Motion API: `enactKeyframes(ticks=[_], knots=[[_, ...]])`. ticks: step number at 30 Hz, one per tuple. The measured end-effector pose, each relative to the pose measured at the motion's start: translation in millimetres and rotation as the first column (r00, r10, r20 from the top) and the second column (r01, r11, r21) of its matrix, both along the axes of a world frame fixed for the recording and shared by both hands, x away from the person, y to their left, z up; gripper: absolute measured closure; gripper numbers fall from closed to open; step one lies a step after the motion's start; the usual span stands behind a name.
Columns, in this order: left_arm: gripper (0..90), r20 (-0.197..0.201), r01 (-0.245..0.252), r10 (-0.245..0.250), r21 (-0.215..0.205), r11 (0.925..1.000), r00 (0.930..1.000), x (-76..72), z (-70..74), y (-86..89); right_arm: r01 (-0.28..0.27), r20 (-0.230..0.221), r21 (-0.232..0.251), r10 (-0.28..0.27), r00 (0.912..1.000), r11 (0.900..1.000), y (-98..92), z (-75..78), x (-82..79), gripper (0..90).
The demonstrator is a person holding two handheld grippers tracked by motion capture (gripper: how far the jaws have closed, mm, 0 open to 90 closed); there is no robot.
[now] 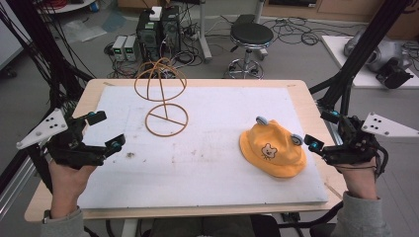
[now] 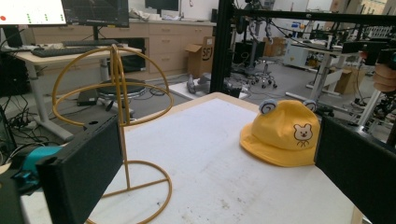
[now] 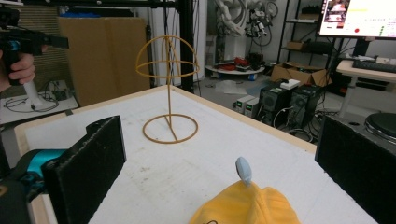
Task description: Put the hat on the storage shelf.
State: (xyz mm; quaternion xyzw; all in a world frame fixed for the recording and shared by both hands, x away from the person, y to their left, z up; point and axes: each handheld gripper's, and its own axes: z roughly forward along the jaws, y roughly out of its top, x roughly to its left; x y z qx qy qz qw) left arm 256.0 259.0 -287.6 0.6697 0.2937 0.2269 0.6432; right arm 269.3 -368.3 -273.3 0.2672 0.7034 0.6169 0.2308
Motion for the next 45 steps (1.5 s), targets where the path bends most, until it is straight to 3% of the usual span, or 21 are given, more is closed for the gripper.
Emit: enactKeyframes(ticks=[9, 23, 27, 32, 37, 42, 45], knots=[[1.8, 0.005, -0.02, 0.02, 0.005, 0.9998, 0.9998, -1.3, 0.9, 0.0, 0.001, 0.0, -0.012, -0.001, 1.0, 1.0, 0.1, -0.9, 0.2, 1.3], [1.8, -0.012, -0.01, 0.01, 0.017, 0.9998, 0.9999, 2.6, -2.5, -4.7, 0.029, 0.007, -0.046, -0.029, 0.9995, 0.999, -10.1, -1.5, 2.5, 1.3], [1.8, -0.02, -0.011, 0.012, 0.017, 0.9998, 0.9997, 2.7, -3.1, -4.9, 0.016, 0.008, -0.051, -0.015, 0.9998, 0.999, -12.0, -0.9, 5.0, 1.3], [1.8, -0.016, -0.013, 0.013, 0.023, 0.9997, 0.9998, 2.3, -2.7, -4.9, -0.016, 0.015, -0.062, 0.017, 0.9998, 0.998, -15.4, -0.2, 11.9, 1.3], [1.8, -0.021, -0.019, 0.02, 0.029, 0.9994, 0.9996, 2.5, -3.9, -6.0, -0.048, -0.023, -0.094, 0.046, 0.9987, 0.994, -21.1, -4.9, 28.6, 1.3], [1.8, -0.022, 0.0, 0.001, 0.032, 0.9995, 0.9998, 3.3, -5.3, -8.1, -0.05, -0.059, -0.125, 0.043, 0.9973, 0.991, -22.8, -12.4, 42.5, 1.3], [1.8, -0.024, 0.017, -0.016, 0.025, 0.9995, 0.9996, 4.8, -7.0, -8.6, -0.044, -0.052, -0.126, 0.038, 0.9979, 0.991, -23.8, -15.3, 46.3, 1.4]])
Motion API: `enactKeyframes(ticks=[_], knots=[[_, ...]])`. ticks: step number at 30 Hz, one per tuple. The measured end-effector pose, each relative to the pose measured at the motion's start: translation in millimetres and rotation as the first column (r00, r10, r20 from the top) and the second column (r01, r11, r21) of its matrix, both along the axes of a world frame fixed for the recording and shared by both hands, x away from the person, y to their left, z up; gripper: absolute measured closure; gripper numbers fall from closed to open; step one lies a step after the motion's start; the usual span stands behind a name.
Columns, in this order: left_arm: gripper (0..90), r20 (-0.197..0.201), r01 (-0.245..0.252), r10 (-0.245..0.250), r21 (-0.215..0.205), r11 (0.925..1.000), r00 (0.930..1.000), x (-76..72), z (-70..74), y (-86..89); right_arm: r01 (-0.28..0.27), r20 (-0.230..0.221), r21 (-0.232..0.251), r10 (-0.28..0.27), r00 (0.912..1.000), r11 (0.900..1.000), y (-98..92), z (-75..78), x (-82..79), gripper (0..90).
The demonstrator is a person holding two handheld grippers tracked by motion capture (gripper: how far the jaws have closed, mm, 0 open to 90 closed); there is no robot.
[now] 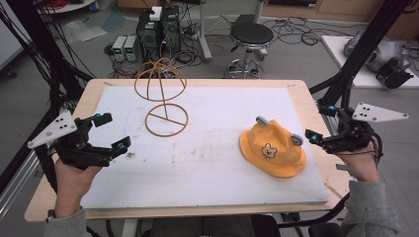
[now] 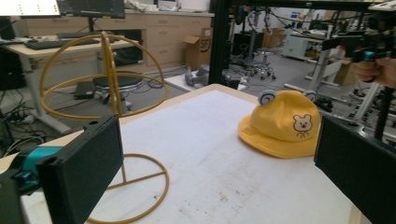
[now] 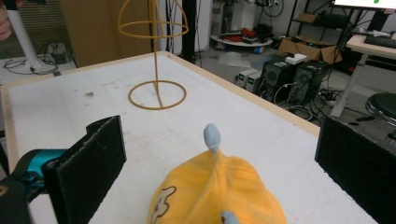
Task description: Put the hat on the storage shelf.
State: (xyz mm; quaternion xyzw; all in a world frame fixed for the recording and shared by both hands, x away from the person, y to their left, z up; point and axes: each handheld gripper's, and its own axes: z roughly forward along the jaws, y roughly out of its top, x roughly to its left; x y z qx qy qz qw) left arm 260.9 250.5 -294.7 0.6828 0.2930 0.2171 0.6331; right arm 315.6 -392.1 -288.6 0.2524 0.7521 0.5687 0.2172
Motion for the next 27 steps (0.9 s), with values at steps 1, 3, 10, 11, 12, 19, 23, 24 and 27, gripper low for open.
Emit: enactKeyframes(ticks=[1, 3, 10, 11, 12, 19, 23, 24, 27], knots=[[1.8, -0.008, -0.004, 0.005, 0.003, 1.0, 1.0, 0.9, -0.8, 0.5, -0.002, -0.013, 0.004, 0.002, 0.9999, 1.0, -1.3, -3.2, 4.8, 1.4], [1.8, -0.013, -0.006, 0.006, 0.002, 1.0, 0.9999, 1.9, -2.1, 1.6, -0.004, -0.025, -0.004, 0.004, 0.9997, 1.0, -1.3, -5.9, 9.2, 1.4], [1.8, -0.019, -0.021, 0.021, -0.001, 0.9998, 0.9996, 3.0, -3.6, 3.1, -0.02, -0.07, -0.045, 0.017, 0.9974, 0.999, 6.5, -16.2, 22.2, 1.4], [1.8, -0.019, -0.021, 0.021, -0.001, 0.9998, 0.9996, 3.0, -3.6, 3.1, -0.022, -0.076, -0.051, 0.018, 0.9969, 0.998, 8.0, -17.6, 23.9, 1.4], [1.8, -0.019, -0.022, 0.022, -0.001, 0.9998, 0.9996, 2.9, -3.7, 3.0, -0.028, -0.083, -0.058, 0.023, 0.9962, 0.998, 10.3, -20.2, 27.2, 1.8], [1.8, -0.027, -0.026, 0.026, -0.001, 0.9997, 0.9993, 3.5, -4.3, 4.6, -0.048, -0.142, -0.132, 0.029, 0.9894, 0.99, 24.4, -35.4, 44.3, 2.9], [1.8, -0.031, -0.027, 0.027, -0.002, 0.9996, 0.9992, 4.0, -4.9, 3.7, -0.061, -0.163, -0.169, 0.033, 0.9861, 0.984, 32.4, -41.5, 50.4, 4.1], [1.8, -0.031, -0.025, 0.025, 0.002, 0.9997, 0.9992, 4.0, -4.7, 3.5, -0.065, -0.17, -0.18, 0.034, 0.9848, 0.982, 34.0, -42.9, 51.6, 4.2], [1.8, -0.029, -0.02, 0.02, 0.003, 0.9998, 0.9994, 4.1, -4.6, 2.6, -0.068, -0.177, -0.191, 0.034, 0.9837, 0.979, 36.3, -45.2, 54.4, 4.2]])
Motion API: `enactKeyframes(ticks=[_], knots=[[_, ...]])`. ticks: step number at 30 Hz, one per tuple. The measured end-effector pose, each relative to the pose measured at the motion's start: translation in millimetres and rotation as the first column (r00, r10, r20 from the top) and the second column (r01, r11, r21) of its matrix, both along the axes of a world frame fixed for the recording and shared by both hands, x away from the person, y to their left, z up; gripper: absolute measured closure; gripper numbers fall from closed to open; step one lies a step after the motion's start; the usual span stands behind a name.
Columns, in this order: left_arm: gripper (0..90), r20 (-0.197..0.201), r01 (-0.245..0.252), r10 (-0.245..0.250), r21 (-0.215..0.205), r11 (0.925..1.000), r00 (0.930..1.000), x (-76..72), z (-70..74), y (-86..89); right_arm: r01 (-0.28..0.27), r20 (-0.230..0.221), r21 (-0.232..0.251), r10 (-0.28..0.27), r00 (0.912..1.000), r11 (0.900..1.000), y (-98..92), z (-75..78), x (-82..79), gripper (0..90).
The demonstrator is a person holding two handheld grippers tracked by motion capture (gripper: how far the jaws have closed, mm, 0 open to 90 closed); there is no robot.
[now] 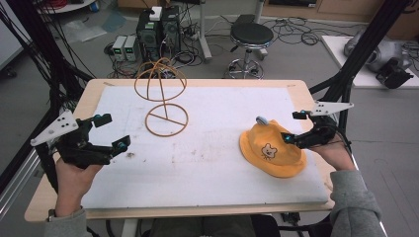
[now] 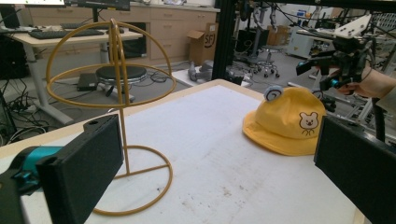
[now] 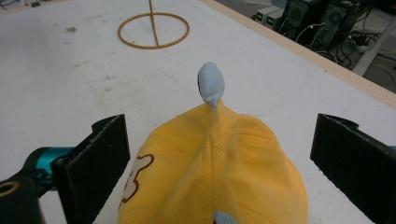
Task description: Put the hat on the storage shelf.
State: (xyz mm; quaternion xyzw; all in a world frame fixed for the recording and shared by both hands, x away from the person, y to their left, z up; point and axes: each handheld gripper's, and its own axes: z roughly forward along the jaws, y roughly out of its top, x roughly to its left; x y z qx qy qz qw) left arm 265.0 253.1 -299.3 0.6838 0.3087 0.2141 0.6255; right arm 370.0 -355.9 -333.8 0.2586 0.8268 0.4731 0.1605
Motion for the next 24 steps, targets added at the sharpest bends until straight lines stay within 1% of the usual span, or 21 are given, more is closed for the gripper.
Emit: enactKeyframes(ticks=[5, 11, 14, 16, 18, 19, 20, 22, 23, 24], knots=[[1.8, -0.004, -0.006, 0.006, -0.001, 1.0, 1.0, 0.6, -0.7, 0.9, 0.009, -0.015, -0.019, -0.01, 0.9998, 1.0, 5.5, -5.2, 6.2, 4.2], [1.8, -0.003, -0.032, 0.032, -0.008, 0.9995, 0.9995, -0.7, 0.8, 6.8, 0.012, -0.029, -0.045, -0.014, 0.9995, 0.999, 13.6, -12.3, 11.6, 5.0], [1.8, 0.0, -0.039, 0.039, -0.017, 0.9991, 0.9992, -1.4, 1.3, 8.5, 0.015, -0.03, -0.045, -0.016, 0.9994, 0.999, 15.9, -16.5, 13.4, 6.2], [1.8, -0.001, -0.038, 0.038, -0.014, 0.9992, 0.9993, -1.6, 1.4, 9.2, 0.023, -0.052, -0.041, -0.025, 0.9983, 0.999, 15.9, -21.5, 15.6, 7.7], [1.8, -0.002, -0.041, 0.041, -0.014, 0.9991, 0.9992, -1.6, 1.3, 8.9, 0.021, -0.052, -0.04, -0.023, 0.9984, 0.999, 15.4, -22.3, 16.0, 8.8], [1.8, -0.001, -0.039, 0.039, -0.016, 0.9991, 0.9992, -1.3, 1.2, 8.5, 0.022, -0.049, -0.038, -0.024, 0.9985, 0.999, 14.6, -23.1, 16.3, 12.7], [1.8, -0.002, -0.037, 0.037, -0.014, 0.9992, 0.9993, -1.1, 0.9, 8.3, 0.017, -0.049, -0.025, -0.018, 0.9987, 1.0, 13.4, -23.6, 15.4, 16.2], [1.8, -0.005, -0.037, 0.037, -0.012, 0.9993, 0.9993, -0.6, 0.5, 7.5, 0.014, -0.04, -0.013, -0.014, 0.9991, 1.0, 12.2, -24.5, 15.5, 16.3], [1.8, -0.006, -0.034, 0.034, -0.01, 0.9994, 0.9994, -0.3, 0.3, 7.2, 0.017, -0.052, -0.011, -0.017, 0.9985, 1.0, 12.0, -24.8, 15.3, 16.7], [1.8, -0.006, -0.036, 0.036, -0.009, 0.9993, 0.9993, -0.1, 0.1, 6.6, 0.018, -0.054, -0.017, -0.019, 0.9984, 1.0, 11.5, -25.6, 15.7, 17.9]])
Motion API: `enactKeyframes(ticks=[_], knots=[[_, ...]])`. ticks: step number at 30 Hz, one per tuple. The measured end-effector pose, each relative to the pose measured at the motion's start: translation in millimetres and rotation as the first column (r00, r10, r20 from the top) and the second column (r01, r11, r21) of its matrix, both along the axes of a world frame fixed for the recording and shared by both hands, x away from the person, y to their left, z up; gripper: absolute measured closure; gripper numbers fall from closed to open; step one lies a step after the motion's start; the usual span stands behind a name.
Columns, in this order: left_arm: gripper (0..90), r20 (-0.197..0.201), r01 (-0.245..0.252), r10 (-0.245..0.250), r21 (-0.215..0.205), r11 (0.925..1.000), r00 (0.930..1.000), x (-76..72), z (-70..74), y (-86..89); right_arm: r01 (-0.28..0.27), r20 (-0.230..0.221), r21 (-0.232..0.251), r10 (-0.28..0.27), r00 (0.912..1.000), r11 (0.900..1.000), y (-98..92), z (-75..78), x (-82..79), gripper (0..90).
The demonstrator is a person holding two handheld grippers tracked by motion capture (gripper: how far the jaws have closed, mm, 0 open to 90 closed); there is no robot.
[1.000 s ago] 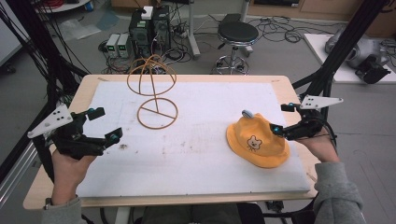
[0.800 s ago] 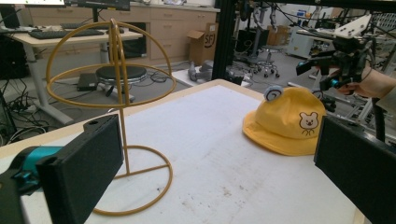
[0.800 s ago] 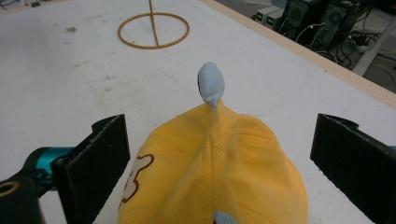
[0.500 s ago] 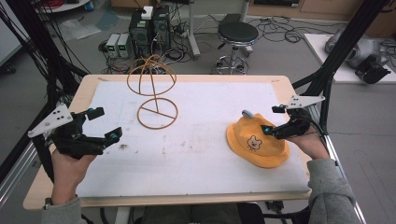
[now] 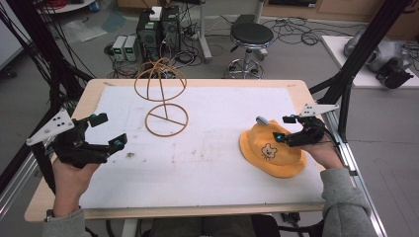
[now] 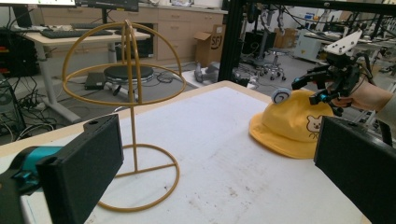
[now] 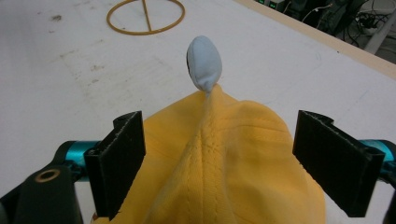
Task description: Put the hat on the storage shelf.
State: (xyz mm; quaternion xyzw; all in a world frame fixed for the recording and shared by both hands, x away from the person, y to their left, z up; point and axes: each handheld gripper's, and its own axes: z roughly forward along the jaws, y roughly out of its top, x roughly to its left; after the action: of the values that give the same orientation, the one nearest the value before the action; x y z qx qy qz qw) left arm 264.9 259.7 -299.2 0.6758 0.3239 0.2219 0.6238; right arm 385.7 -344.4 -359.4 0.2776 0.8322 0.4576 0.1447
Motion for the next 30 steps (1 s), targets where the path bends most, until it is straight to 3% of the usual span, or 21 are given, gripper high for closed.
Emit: enactKeyframes(ticks=[6, 8, 10, 14, 16, 17, 18, 30], knots=[[1.8, -0.001, 0.003, -0.003, 0.002, 1.0, 1.0, 0.1, -0.1, -0.8, 0.002, -0.006, 0.006, -0.002, 1.0, 1.0, -0.4, -1.7, 0.7, 19.6], [1.8, -0.001, 0.0, 0.0, 0.003, 1.0, 1.0, -0.1, 0.0, -0.4, -0.005, -0.009, 0.005, 0.005, 0.9999, 1.0, -0.4, -2.2, 1.0, 24.5], [1.8, -0.001, 0.0, 0.0, -0.002, 1.0, 1.0, -0.2, 0.1, 0.1, -0.03, 0.013, 0.001, 0.03, 0.9995, 1.0, 0.5, -0.9, -0.5, 38.3], [1.8, 0.001, 0.001, -0.001, -0.001, 1.0, 1.0, -0.5, 0.4, 0.4, -0.045, 0.012, -0.004, 0.045, 0.9989, 0.999, 1.1, -0.7, -0.7, 48.2], [1.8, 0.0, 0.0, 0.0, 0.001, 1.0, 1.0, -0.5, 0.4, 0.6, -0.053, 0.019, -0.026, 0.054, 0.9984, 0.998, 1.3, -0.8, -0.9, 65.7], [1.8, 0.0, -0.001, 0.001, 0.002, 1.0, 1.0, -0.5, 0.4, 0.7, -0.053, 0.019, -0.026, 0.054, 0.9984, 0.998, 1.3, -0.8, -0.9, 65.7], [1.8, -0.001, -0.006, 0.006, 0.0, 1.0, 1.0, -0.5, 0.3, 0.8, -0.033, 0.034, -0.043, 0.035, 0.9988, 0.999, 2.0, 0.5, -2.4, 74.2], [1.8, -0.002, -0.006, 0.006, 0.003, 1.0, 1.0, -0.2, 0.1, 0.5, -0.033, 0.023, -0.036, 0.034, 0.9992, 0.999, -0.7, 2.5, -3.4, 77.5]])
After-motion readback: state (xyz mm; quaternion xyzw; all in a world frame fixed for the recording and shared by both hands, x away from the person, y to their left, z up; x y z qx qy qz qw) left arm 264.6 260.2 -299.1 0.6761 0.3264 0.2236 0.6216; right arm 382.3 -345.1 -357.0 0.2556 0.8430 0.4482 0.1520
